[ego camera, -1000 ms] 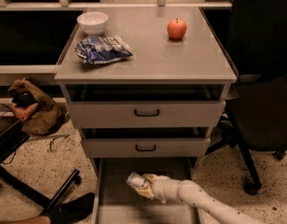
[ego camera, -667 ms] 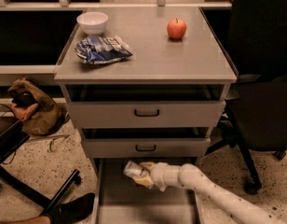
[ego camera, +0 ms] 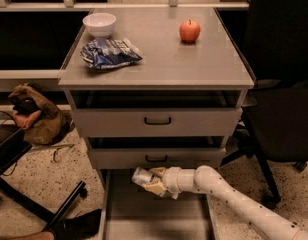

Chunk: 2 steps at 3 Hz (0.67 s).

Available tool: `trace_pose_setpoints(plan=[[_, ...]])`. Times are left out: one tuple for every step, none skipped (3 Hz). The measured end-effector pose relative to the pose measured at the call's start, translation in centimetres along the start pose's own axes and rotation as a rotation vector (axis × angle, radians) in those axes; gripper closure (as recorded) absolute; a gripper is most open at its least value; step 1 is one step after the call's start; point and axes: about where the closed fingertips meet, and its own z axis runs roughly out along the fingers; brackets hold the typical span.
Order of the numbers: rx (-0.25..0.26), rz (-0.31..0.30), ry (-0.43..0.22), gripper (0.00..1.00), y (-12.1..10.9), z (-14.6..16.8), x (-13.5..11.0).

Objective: Pick blue plastic bottle from bottom drawer and place on counter

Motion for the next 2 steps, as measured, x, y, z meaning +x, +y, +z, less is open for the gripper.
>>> trace_pose_setpoints(plan=[[-0.012,0.009,0.009,1.00,0.1,-0.1,-0.7],[-0.053,0.012,0.033,1.00,0.9,-1.4,-4.7]])
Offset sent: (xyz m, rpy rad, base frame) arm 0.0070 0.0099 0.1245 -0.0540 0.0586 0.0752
